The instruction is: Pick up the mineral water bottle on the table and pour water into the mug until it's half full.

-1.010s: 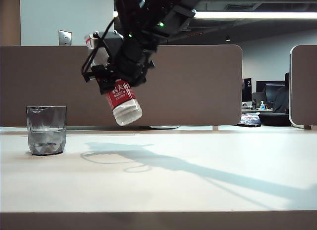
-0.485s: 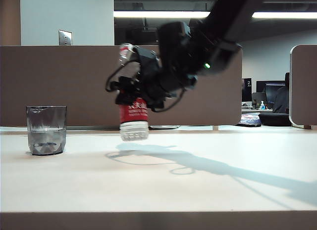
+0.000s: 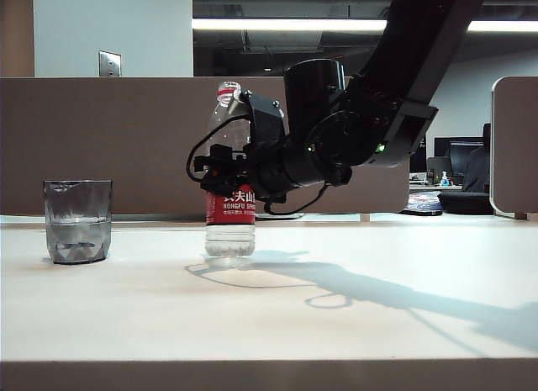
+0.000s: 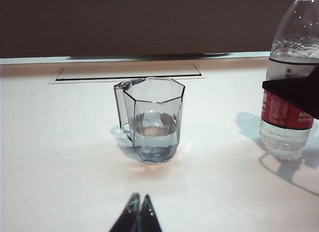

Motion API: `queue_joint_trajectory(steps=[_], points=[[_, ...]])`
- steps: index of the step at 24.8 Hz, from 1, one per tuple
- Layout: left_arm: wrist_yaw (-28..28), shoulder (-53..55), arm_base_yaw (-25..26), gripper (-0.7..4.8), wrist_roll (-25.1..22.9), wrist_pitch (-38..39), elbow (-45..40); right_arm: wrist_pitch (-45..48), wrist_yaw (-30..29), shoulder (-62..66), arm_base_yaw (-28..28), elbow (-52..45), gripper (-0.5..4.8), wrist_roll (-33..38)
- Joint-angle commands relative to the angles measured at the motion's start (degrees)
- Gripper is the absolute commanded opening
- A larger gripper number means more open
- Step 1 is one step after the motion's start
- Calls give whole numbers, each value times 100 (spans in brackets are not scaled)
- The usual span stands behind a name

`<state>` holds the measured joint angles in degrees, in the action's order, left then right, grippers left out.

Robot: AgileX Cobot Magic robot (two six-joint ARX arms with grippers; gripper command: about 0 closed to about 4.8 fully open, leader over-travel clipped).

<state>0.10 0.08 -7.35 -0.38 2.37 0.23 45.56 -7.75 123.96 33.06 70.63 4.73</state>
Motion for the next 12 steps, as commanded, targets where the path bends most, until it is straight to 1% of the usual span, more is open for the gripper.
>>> queue_joint_trajectory(steps=[1,5,8,10,11,12], points=[[-15,0,-4,-5,-2,-72,17,127,-11,-66,20,-17,281,20],[-15,0,-4,-5,-2,-72,17,107,-11,-66,24,-87,290,-2],[-15,0,-4,-5,-2,-72,17,142,-15,-68,24,-166,349,-4],[-15,0,-4,-5,-2,-72,17,144,-15,-72,24,-232,370,-4],[-15,0,-4,-5,-2,-72,17,142,-31,-72,24,-262,370,-4],[-15,0,-4,-5,-2,-72,17,142,-122,-77,24,-334,393,-2]])
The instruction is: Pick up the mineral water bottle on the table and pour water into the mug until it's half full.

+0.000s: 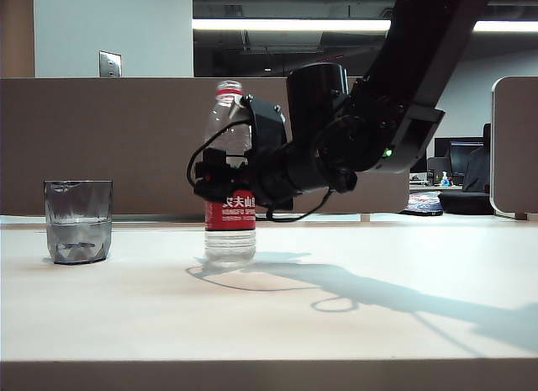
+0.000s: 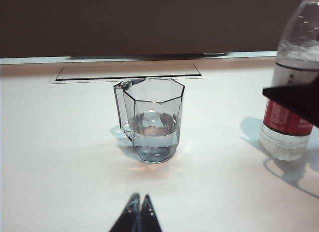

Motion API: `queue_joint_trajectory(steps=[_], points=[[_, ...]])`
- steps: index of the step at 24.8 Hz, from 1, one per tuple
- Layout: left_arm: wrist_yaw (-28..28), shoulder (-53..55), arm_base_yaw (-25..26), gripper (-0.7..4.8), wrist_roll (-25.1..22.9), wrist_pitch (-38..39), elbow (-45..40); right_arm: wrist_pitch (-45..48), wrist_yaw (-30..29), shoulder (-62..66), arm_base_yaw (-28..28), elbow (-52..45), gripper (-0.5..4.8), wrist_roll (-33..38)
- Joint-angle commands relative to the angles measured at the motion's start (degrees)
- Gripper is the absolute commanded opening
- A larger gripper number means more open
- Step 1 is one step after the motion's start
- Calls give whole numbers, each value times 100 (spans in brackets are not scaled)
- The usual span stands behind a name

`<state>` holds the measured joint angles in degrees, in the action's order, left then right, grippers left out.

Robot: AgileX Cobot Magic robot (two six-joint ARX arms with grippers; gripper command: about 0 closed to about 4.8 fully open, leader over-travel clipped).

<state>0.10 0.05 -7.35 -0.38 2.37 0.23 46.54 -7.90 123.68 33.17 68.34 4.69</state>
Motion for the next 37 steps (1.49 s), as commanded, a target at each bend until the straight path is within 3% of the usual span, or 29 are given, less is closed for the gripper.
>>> queue_joint_trajectory(steps=[1,3,20,28,29,31,34,35,37], points=[[-15,2,-4,-5,-2,-72,17,44,-151,-61,13,-144,407,2],[-15,2,-4,-5,-2,-72,17,44,-245,-208,28,-348,471,2],[-22,2,28,-5,-2,-74,20,2,-234,-1840,22,-1978,479,-35],[-31,2,782,-5,-2,-72,17,-2,-363,-3023,26,-3158,479,302],[-31,2,831,-5,-2,-72,17,-4,-387,-3165,26,-3259,463,343],[-28,2,887,-5,-2,-72,17,-9,-522,-3552,26,-3517,343,555],[-31,2,885,-5,-2,-72,17,-2,-1110,-4398,26,-4024,49,802],[-33,2,885,-5,-2,-72,17,0,-1272,-4601,24,-4127,-9,837],[-31,2,879,-5,-2,-72,17,-2,-1357,-5125,26,-4385,-7,907]])
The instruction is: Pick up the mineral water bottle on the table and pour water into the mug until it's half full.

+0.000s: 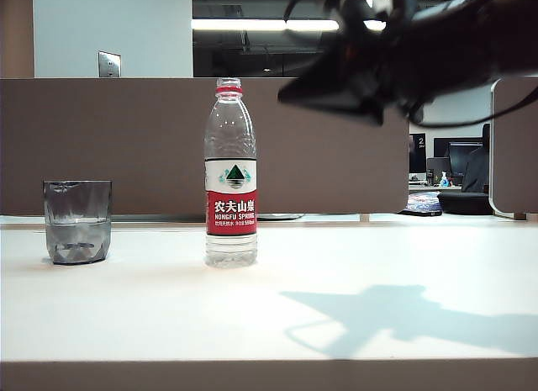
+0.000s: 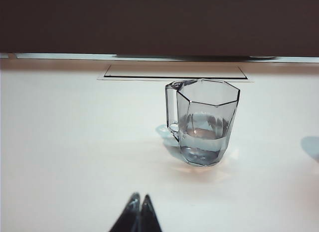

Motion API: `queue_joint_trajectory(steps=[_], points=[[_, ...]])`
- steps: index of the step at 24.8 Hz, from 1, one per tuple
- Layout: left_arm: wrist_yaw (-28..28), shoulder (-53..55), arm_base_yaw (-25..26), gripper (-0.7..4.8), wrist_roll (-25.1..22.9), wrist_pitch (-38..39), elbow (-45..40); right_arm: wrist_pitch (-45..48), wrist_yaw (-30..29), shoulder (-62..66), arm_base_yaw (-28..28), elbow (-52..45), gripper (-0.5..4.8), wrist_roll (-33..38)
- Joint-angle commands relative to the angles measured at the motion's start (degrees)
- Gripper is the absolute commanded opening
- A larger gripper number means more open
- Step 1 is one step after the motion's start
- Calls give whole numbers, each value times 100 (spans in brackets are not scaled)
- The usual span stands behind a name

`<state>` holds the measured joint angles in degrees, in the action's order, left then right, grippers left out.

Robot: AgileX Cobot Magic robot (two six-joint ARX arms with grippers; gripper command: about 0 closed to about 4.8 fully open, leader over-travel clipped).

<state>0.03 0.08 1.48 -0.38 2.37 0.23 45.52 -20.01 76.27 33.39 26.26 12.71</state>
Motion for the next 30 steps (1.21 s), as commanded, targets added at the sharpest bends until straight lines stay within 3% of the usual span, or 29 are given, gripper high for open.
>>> queue_joint_trajectory(steps=[1,9,21,24,30], points=[[-24,0,-4,-5,-2,-72,17,98,-164,-573,4,-269,-7,105],[-24,0,-4,-5,-2,-72,17,101,-57,-1635,-11,-876,-5,94],[-24,0,-4,-5,-2,-72,17,98,-70,-1687,-11,-905,-5,83],[-24,0,-4,-5,-2,-72,17,33,44,-1720,-22,-905,-5,-763],[-26,0,-4,-5,-2,-72,20,-1729,1464,-2726,-142,-909,-5,-1727]])
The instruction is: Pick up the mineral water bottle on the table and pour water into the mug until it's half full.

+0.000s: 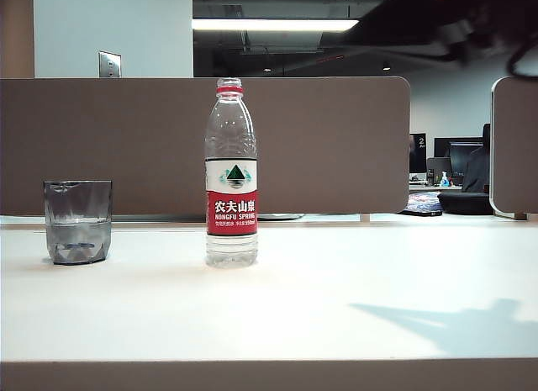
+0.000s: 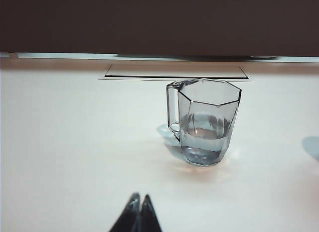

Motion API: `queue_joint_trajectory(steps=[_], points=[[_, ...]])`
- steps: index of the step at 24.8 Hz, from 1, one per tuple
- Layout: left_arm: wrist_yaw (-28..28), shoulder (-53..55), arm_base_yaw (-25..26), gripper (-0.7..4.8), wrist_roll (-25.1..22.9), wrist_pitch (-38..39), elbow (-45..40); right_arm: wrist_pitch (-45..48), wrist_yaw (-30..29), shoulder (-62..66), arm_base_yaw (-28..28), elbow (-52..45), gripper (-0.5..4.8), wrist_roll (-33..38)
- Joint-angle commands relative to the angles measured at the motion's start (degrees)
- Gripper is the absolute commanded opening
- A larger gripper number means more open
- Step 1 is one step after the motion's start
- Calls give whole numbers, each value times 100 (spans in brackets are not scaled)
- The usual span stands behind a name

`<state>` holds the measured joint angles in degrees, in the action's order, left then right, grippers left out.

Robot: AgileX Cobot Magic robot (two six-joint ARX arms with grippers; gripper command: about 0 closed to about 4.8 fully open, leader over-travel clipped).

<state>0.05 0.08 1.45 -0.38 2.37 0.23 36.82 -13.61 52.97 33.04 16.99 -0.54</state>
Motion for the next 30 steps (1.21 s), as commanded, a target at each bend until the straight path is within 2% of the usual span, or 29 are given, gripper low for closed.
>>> queue_joint_trajectory(steps=[1,4,6,8,16,18,21,30], points=[[-28,0,-2,-5,-2,-74,20,-1231,1132,-695,-225,0,-5,-400],[-26,0,-4,-5,-2,-74,20,-1827,1574,-1515,-673,-133,-5,-402],[-28,0,-4,-5,-2,-70,20,-1904,1714,-1980,-981,-264,-5,-409],[-26,0,-4,-5,-2,-72,20,-1904,2002,-2723,-1556,-542,-5,-411],[-26,0,-4,-5,-2,-74,20,-1904,1930,-4061,-2476,-1445,-5,-337],[-28,0,-4,-5,-2,-74,20,-1908,1696,-4312,-2721,-1589,-5,-240],[-26,0,-4,-5,-2,-72,17,-1952,1473,-4454,-2929,-1672,-5,-245],[-26,0,-4,-5,-2,-72,17,-2656,1495,-4968,-3209,-1694,-5,-247]])
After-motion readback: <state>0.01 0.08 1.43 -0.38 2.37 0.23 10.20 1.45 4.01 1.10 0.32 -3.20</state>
